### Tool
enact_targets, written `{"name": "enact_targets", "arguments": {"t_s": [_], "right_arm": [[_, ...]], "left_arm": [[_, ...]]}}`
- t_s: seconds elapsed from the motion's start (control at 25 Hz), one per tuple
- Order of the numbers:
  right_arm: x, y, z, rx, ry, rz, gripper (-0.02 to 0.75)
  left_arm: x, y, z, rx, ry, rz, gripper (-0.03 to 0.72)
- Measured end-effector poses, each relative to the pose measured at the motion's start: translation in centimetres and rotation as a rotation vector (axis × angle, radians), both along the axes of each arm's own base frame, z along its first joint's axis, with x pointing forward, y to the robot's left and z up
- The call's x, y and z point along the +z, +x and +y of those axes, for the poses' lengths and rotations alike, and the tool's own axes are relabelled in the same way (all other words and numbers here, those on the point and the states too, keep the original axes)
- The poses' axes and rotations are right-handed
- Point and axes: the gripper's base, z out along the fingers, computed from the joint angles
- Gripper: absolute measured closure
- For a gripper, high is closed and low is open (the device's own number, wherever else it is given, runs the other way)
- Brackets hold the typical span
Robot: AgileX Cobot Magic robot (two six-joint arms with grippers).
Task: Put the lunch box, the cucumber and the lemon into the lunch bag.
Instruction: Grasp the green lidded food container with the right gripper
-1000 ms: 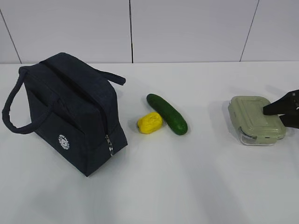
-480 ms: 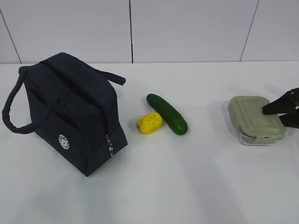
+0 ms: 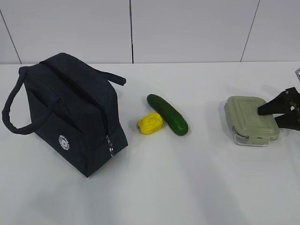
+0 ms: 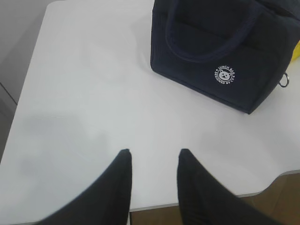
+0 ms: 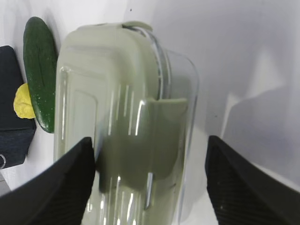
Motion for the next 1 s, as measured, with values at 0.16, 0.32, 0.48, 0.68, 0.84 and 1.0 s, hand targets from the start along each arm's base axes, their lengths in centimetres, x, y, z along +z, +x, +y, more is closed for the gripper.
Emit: {"name": "enact_targets", "arguments": {"t_s": [0.16, 0.32, 0.48, 0.68, 0.84, 1.0], "right_arm": [[0.0, 0.0, 0.0, -0.018, 0.009, 0.025, 0.187], [0.0, 0.1, 0.3, -0.02, 0.015, 0.037, 0.188], [0.0, 0.2, 1.0, -0.003, 0.014, 0.037, 0.188], [0.0, 0.3, 1.4, 0.002, 0.017, 0.038, 0.188], [0.0, 0.3, 1.4, -0.001, 0.019, 0.041, 0.195], [0.0, 0.3, 1.4, -0.001, 0.019, 0.041, 0.215]], "left_arm": [[0.0, 0.0, 0.0, 0.0, 0.0, 0.0, 0.452], [0.0, 0.0, 0.0, 0.0, 0.0, 0.0, 0.452], [0.0, 0.0, 0.0, 0.0, 0.0, 0.0, 0.452], [0.0, 0.0, 0.0, 0.0, 0.0, 0.0, 0.452], [0.0, 0.0, 0.0, 0.0, 0.0, 0.0, 0.452], [0.0, 0.0, 0.0, 0.0, 0.0, 0.0, 0.452]]}}
